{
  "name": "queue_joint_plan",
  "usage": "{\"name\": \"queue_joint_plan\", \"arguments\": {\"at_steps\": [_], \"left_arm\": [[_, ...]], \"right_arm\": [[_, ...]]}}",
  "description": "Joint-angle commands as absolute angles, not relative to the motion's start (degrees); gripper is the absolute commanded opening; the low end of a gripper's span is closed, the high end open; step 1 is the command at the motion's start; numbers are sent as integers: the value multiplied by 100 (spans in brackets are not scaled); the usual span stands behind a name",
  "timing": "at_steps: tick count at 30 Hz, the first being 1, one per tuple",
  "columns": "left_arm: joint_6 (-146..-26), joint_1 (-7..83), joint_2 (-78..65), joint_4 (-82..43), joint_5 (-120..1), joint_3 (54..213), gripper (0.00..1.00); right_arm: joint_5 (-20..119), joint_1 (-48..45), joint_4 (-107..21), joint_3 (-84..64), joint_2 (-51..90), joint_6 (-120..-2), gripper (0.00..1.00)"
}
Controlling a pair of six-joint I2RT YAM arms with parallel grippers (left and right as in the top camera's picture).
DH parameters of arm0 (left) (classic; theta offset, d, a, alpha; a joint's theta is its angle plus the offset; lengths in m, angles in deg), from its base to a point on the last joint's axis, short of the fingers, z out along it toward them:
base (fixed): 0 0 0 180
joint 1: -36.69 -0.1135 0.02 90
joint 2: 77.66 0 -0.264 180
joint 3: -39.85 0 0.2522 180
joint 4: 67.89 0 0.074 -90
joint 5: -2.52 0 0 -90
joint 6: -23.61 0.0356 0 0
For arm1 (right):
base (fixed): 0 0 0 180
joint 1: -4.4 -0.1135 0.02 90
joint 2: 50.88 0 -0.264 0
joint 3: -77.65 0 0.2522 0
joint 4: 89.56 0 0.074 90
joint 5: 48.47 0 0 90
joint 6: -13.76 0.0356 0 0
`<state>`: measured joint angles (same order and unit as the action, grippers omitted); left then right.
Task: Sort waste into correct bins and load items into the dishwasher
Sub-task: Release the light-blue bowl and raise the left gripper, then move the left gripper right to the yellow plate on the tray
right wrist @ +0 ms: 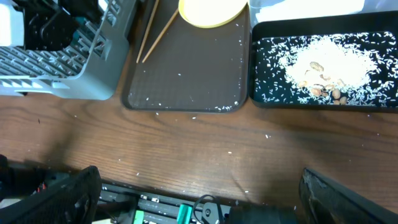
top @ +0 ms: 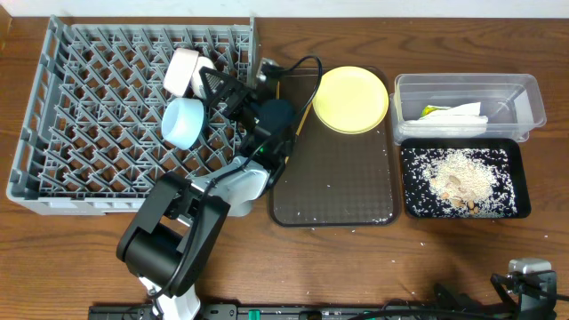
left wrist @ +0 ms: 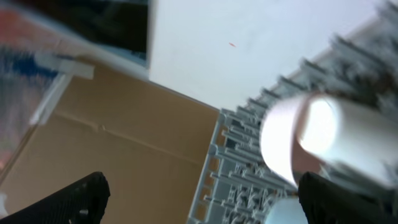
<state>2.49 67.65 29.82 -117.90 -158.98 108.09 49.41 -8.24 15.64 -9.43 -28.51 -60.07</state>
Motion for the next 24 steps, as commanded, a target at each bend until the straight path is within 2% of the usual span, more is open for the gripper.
{"name": "queue_joint_plan", "arguments": {"at_steps": [1, 6, 12, 17, 24], "left_arm": [[-30, 6745, 2719, -12249, -16036, 11141, 98], [-505, 6874, 2466, -12190, -15877, 11550, 98], [-1049, 7102, 2354, -12192, -14349, 11615, 98], [-2712, 7082, 2357, -12146, -13315, 11615, 98], [-4725, 6901, 2354, -11228, -11186, 11615, 98]], "right_arm": [[4906, -750, 1555, -945, -2849, -5955, 99], [4906, -750, 1555, -945, -2849, -5955, 99], [4906, -750, 1555, -945, -2849, -5955, 99], [4906, -752, 1555, -945, -2849, -5955, 99], [4906, -752, 1555, -945, -2849, -5955, 99]]}}
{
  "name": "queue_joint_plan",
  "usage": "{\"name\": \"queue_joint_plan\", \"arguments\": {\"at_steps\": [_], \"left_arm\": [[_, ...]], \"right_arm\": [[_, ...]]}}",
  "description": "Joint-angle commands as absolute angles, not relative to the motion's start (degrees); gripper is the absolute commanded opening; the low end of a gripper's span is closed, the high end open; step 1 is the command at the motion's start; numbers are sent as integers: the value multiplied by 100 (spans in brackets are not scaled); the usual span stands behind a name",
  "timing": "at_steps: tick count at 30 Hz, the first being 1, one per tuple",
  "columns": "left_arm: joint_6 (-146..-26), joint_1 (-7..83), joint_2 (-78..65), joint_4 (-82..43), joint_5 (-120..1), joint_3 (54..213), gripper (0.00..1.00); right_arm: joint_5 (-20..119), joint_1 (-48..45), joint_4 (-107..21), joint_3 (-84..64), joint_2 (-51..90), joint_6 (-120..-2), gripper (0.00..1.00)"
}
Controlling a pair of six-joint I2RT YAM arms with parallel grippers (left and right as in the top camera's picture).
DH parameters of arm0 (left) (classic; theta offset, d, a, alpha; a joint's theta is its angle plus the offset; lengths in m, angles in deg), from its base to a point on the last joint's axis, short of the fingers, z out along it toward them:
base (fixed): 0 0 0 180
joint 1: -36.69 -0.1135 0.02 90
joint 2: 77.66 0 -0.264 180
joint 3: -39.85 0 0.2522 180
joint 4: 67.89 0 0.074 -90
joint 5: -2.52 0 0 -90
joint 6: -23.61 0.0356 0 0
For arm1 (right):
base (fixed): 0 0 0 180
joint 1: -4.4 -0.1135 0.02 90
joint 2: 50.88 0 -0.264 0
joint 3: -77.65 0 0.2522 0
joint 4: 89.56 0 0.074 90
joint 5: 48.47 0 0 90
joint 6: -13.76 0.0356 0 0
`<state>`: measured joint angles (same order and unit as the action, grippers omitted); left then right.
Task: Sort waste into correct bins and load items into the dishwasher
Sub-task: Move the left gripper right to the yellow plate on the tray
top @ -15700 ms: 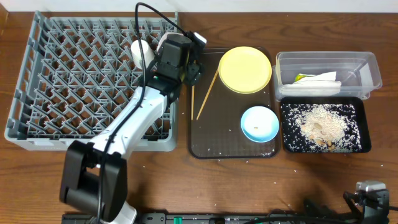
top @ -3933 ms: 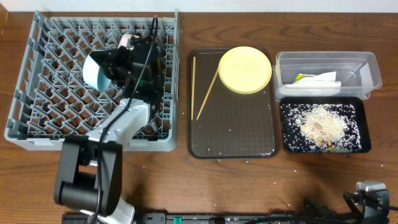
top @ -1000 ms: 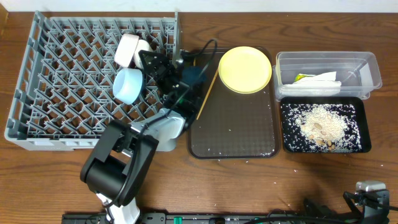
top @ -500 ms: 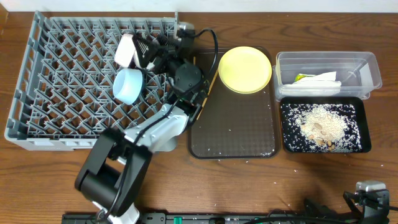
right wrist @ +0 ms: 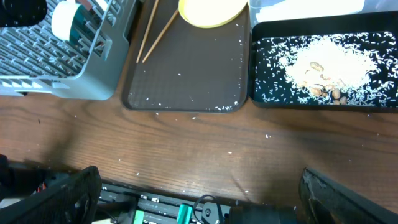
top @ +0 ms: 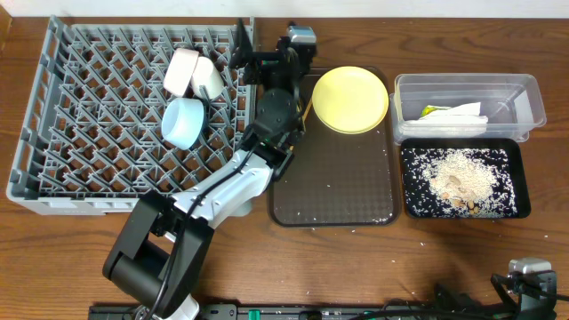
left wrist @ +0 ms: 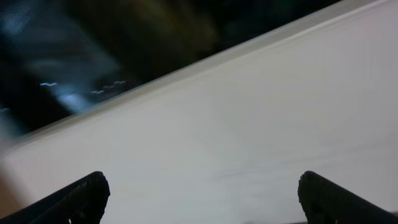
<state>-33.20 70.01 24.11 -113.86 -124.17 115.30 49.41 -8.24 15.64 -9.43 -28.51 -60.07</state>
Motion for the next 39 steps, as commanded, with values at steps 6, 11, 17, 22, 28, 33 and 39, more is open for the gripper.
{"name": "queue_joint_plan", "arguments": {"at_steps": [6, 11, 17, 22, 28, 33, 39], "left_arm": [[-6082, 6857, 2322, -10028, -10305, 11615, 98], [-6225, 6857, 2066, -8931, -8998, 11641, 98], [-6214, 6809, 1537, -6894, -8579, 12103, 98], [-6072, 6673, 1349, -5019, -8227, 12977, 98], [-6043, 6564, 1373, -4129, -7527, 13471, 98], [-6045, 6564, 1554, -4206, -6834, 13471, 98], [-6050, 6564, 2114, -4516, -6679, 13475, 98]], "right_arm": [[4906, -752, 1555, -945, -2849, -5955, 99], [4906, -752, 1555, -945, -2849, -5953, 99], [4906, -750, 1555, -945, -2849, -5955, 99], [4906, -750, 1555, -945, -2849, -5955, 99], [4906, -750, 1555, -945, -2849, -5955, 99], [4906, -750, 1555, -945, -2849, -5955, 99], [4906, -752, 1555, -945, -2849, -5955, 99]]}}
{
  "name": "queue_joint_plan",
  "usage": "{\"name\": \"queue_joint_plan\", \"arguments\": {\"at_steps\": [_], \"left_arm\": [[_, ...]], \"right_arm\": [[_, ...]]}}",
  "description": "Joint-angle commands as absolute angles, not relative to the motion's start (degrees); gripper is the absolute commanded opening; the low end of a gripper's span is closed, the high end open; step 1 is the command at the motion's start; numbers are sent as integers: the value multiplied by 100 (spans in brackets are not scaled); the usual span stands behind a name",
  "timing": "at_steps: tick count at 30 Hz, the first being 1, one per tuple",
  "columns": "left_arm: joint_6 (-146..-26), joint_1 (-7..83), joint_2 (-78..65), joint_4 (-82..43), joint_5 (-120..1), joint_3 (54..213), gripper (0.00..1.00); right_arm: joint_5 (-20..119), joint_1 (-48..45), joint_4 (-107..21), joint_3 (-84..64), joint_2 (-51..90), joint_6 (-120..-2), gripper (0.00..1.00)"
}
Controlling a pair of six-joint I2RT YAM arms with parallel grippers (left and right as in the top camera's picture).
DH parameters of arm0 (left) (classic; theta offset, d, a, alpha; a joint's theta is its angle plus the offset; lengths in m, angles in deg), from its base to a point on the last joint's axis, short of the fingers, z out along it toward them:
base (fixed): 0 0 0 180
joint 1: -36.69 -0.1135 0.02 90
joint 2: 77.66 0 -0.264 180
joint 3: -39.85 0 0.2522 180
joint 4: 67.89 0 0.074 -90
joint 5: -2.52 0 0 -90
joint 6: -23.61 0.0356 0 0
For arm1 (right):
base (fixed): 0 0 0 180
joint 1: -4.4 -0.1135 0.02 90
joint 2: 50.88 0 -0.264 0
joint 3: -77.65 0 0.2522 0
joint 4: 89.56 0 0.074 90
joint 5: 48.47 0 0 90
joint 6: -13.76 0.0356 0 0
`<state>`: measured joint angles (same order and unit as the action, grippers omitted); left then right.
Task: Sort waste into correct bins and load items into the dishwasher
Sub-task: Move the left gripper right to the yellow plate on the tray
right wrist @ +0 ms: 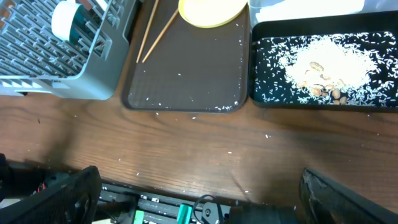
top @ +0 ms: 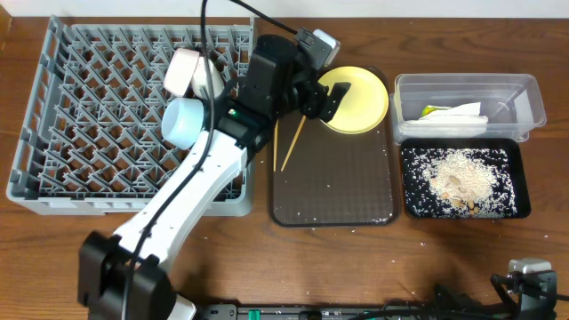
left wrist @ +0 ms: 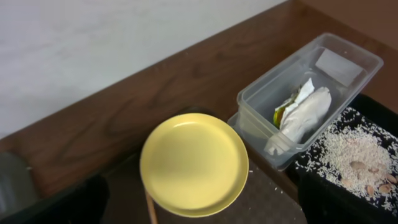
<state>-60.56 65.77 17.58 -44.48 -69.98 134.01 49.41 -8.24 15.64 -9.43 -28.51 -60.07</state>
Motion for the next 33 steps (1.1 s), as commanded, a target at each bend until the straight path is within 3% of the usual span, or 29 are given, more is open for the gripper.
{"name": "queue_joint_plan", "arguments": {"at_steps": [1, 12, 20, 33], "left_arm": [[-6052, 6564, 2206, -4560, -6572, 13477, 98], [-6137, 6557, 3255, -4549, -6904, 13801, 98], [-6244, 6531, 4206, -3615, -6913, 14926, 98], [-6566, 6221, 4645, -3432, -6819, 15130, 98]], "right_arm": [[4906, -752, 1555, -945, -2849, -5955, 99], [4906, -752, 1555, -945, -2849, -5953, 99], [4906, -752, 1555, -945, -2849, -5955, 99], [4906, -750, 1555, -945, -2849, -5953, 99]]}}
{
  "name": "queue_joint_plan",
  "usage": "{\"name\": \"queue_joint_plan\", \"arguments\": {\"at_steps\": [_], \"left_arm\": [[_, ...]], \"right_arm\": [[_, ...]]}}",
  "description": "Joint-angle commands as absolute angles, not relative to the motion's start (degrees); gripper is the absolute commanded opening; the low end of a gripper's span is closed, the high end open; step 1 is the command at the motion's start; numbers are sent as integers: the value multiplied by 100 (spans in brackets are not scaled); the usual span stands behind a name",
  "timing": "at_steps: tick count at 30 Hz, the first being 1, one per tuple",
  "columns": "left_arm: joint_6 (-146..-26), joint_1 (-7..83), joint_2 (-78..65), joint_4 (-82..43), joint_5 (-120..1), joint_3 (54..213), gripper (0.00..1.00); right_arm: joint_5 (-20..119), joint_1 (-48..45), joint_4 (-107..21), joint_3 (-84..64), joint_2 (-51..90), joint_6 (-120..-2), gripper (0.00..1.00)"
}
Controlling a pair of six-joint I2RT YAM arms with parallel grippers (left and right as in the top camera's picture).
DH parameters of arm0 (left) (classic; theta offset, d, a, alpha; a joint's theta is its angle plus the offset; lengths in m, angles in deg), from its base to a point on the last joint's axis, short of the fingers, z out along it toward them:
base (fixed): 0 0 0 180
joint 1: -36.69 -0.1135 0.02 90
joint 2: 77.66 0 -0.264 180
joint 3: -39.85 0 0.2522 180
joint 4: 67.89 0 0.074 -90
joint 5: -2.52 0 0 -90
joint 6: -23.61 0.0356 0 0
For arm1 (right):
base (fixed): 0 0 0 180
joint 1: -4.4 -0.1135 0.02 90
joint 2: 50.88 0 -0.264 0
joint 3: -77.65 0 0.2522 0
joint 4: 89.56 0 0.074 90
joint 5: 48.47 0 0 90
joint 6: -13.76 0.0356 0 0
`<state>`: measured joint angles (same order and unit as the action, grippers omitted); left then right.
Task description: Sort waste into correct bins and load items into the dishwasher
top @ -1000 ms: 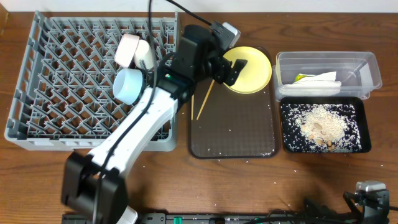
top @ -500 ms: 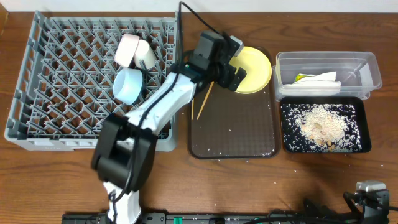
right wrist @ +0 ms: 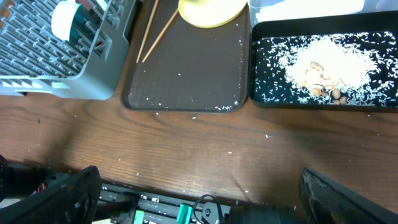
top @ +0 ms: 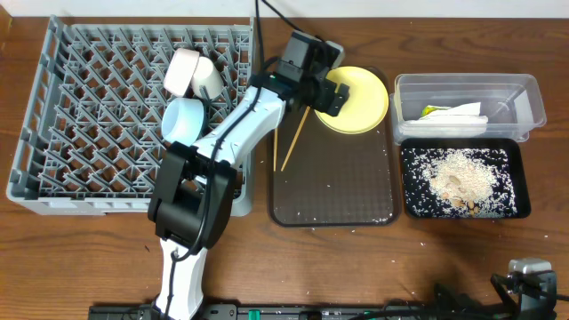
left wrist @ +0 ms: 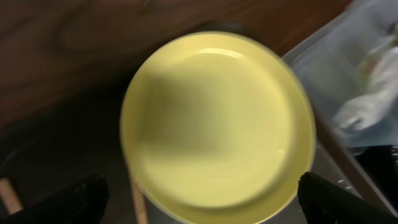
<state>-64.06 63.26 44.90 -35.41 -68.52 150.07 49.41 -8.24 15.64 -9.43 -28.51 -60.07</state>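
Observation:
A yellow plate (top: 357,100) lies at the far end of the brown tray (top: 333,191). In the left wrist view the plate (left wrist: 217,118) fills most of the frame. My left gripper (top: 325,87) hangs open just above the plate's left part, with nothing between its fingers (left wrist: 78,199). A pair of wooden chopsticks (top: 290,142) lies on the tray to the left of the plate. A white cup (top: 190,73) and a blue cup (top: 182,121) sit in the grey dish rack (top: 89,116). My right gripper (right wrist: 199,186) stands open over the table's front edge.
A clear bin (top: 467,93) holding wrappers stands at the back right. In front of it is a black bin (top: 462,182) with rice and scraps. Rice grains are scattered on the tray and table.
My left gripper has come down closer to the yellow plate, which now fills its wrist view. It is still open. The right arm has not moved.
My left gripper was open over the rack beside the two cups. Then it stood raised at the rack's right edge, facing the wall. Later it was above the tray, looking down at the yellow plate, and now it hangs close over that plate.

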Motion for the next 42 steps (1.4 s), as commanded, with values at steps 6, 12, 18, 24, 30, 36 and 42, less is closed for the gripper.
{"name": "queue_joint_plan", "arguments": {"at_steps": [6, 12, 18, 24, 30, 36, 42], "left_arm": [[-6563, 6221, 4652, -3104, -6799, 15130, 99], [-6568, 6221, 4658, -2951, -6568, 15123, 99], [-6631, 6232, 4680, -2936, -6544, 15053, 98], [-6675, 6278, 4907, -2931, -6423, 15038, 98], [-6719, 6330, 5058, -2953, -6260, 15038, 100], [-6762, 6367, 5060, -2953, -6260, 15038, 93], [-6767, 6444, 5108, -2955, -6310, 15038, 88]], "right_arm": [[4906, -750, 1555, -945, -2849, -5955, 99], [4906, -750, 1555, -945, -2849, -5955, 99], [4906, -750, 1555, -945, -2849, -5955, 99], [4906, -750, 1562, -945, -2849, -5955, 99], [4906, -752, 1581, -945, -2849, -5955, 99], [4906, -750, 1603, -945, -2849, -5953, 99], [4906, -750, 1682, -945, -2849, -5955, 99]]}}
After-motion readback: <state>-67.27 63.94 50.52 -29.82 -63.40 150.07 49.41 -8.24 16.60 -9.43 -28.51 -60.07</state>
